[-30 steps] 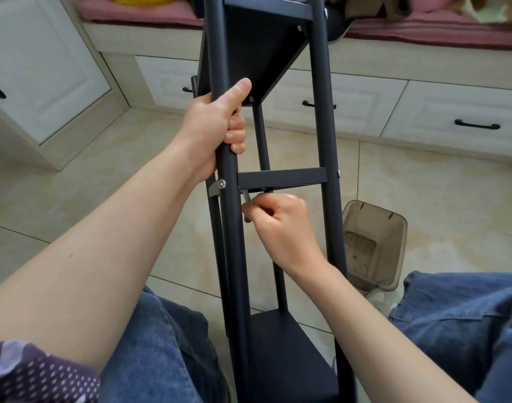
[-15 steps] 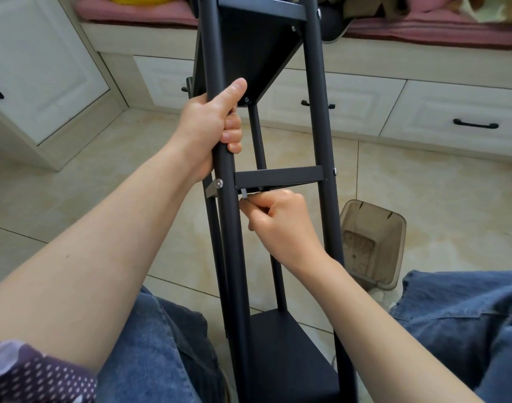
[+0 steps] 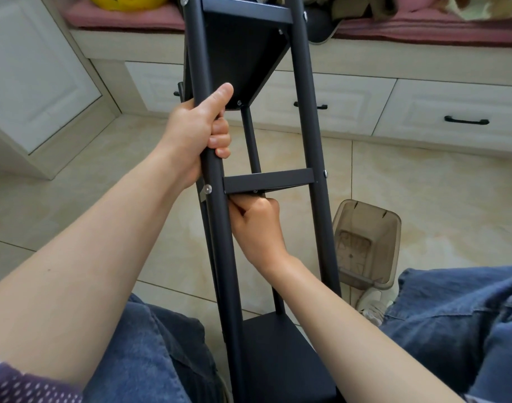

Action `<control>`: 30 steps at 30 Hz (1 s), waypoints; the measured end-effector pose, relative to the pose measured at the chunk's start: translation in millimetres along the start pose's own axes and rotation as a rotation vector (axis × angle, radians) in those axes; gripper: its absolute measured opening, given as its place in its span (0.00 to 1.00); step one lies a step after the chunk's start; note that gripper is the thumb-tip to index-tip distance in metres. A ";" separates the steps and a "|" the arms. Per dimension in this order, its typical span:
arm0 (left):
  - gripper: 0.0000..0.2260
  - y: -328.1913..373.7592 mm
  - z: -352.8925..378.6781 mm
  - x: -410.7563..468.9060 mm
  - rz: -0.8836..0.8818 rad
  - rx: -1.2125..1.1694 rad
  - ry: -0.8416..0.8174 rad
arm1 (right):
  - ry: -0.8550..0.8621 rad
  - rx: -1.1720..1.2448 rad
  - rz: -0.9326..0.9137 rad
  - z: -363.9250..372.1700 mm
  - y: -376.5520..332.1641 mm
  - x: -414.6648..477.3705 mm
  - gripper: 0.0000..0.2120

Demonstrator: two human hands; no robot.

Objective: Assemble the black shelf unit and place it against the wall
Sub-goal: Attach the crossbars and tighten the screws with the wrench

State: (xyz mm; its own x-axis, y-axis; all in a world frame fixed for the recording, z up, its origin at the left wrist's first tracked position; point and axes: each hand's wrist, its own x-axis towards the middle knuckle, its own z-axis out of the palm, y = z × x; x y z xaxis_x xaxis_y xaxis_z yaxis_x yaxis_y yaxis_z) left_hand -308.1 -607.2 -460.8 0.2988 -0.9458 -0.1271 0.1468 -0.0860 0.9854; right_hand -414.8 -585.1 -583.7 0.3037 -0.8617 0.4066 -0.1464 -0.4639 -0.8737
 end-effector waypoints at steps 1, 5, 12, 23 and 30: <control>0.17 0.0 0.2 0.2 0.001 0.000 0.001 | 0.001 0.006 0.001 -1.5 -0.7 -0.1 0.10; 0.17 0.6 1.4 -0.1 0.006 -0.003 0.001 | -0.066 0.035 0.091 -11.4 -1.5 -3.0 0.15; 0.16 1.7 3.1 -2.3 0.000 -0.001 -0.005 | -0.127 0.036 0.203 -24.6 -1.6 -16.3 0.15; 0.17 2.1 2.0 -3.8 -0.008 0.006 -0.010 | -0.102 0.008 0.197 -27.3 -14.4 -15.8 0.14; 0.17 2.2 2.3 -4.5 -0.006 -0.001 -0.003 | -0.107 0.015 0.195 -26.6 -19.6 -8.9 0.13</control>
State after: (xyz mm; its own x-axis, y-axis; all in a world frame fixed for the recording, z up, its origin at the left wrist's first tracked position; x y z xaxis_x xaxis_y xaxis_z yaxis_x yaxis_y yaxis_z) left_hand -311.3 -603.8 -457.8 0.2952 -0.9461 -0.1329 0.1492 -0.0918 0.9845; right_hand -439.7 -573.8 -563.1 0.3696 -0.9075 0.1994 -0.1980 -0.2866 -0.9374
